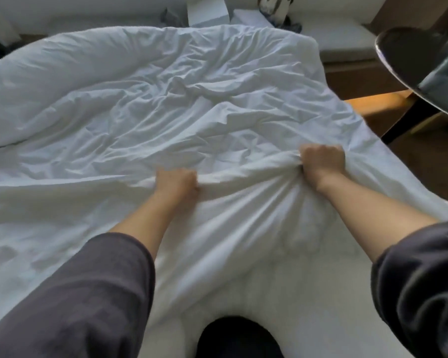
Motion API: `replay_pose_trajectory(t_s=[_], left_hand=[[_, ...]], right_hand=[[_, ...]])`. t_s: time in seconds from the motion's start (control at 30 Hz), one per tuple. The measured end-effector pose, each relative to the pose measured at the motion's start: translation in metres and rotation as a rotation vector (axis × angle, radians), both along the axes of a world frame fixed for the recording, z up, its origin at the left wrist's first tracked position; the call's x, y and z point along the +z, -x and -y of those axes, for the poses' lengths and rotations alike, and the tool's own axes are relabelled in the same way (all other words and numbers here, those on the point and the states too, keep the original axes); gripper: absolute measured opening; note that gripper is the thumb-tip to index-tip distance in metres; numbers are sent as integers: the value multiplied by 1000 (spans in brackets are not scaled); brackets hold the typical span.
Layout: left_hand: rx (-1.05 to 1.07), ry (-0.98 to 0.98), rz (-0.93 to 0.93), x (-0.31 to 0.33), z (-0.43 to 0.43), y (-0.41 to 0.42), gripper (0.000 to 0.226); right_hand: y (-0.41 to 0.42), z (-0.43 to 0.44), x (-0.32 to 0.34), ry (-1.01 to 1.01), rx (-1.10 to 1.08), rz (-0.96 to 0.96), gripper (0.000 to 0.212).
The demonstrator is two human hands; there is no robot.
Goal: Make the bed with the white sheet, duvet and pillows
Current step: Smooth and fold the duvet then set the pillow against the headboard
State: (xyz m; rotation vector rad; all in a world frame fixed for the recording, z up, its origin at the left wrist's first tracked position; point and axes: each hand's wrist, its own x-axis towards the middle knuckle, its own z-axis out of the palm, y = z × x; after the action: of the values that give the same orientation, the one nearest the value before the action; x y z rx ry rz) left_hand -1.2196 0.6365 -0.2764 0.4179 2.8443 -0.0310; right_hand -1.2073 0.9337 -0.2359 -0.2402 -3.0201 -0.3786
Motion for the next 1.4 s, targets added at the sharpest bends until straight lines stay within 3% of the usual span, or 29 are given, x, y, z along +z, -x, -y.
replay_pose_trajectory(t_s=[0.1, 0.17, 0.23, 0.3, 0.37, 0.47, 0.63, 0.73, 0.83, 0.9, 1.0, 1.17, 1.23, 1.3, 1.4], left_hand=[[284, -166, -438, 20, 19, 53, 19], [452, -232, -612, 24, 36, 84, 20], [531, -237, -544, 10, 42, 101, 32], [509, -193, -336, -29, 35, 95, 53], [446, -153, -189, -77, 29, 81, 62], [421, -79, -153, -111, 26, 82, 71], [433, 22, -101, -105, 24, 91, 67], [461, -62, -26, -87, 15, 79, 66], [318, -174, -1, -67, 14, 41, 65], [208, -244, 57, -51, 20, 3, 77], [136, -252, 174, -31, 36, -56, 81], [45, -256, 40, -21, 61, -131, 77], [-20, -178, -45, -22, 66, -156, 71], [-82, -66, -74, -25, 68, -180, 83], [-94, 64, -95, -34, 63, -207, 106]], right_hand=[[81, 14, 19, 87, 181, -385, 31], [128, 30, 23, 134, 185, -416, 33], [151, 43, 2, 204, 85, -203, 46], [142, 44, -51, 260, -72, 49, 66], [121, 40, -110, 319, -148, 143, 73], [122, 34, -146, 332, -140, 204, 74], [142, 29, -139, 297, -78, 289, 74], [124, 29, -131, 323, -71, 342, 71], [86, 31, -117, 357, 26, 385, 66], [53, 31, -108, 436, 107, 413, 61], [-2, 27, -90, 520, 191, 455, 60], [-95, 12, -84, 324, 384, 428, 88], [-117, 7, -89, 154, 423, 457, 100], [-122, 6, -92, 76, 397, 424, 109], [-111, 18, -91, 30, 338, 319, 84]])
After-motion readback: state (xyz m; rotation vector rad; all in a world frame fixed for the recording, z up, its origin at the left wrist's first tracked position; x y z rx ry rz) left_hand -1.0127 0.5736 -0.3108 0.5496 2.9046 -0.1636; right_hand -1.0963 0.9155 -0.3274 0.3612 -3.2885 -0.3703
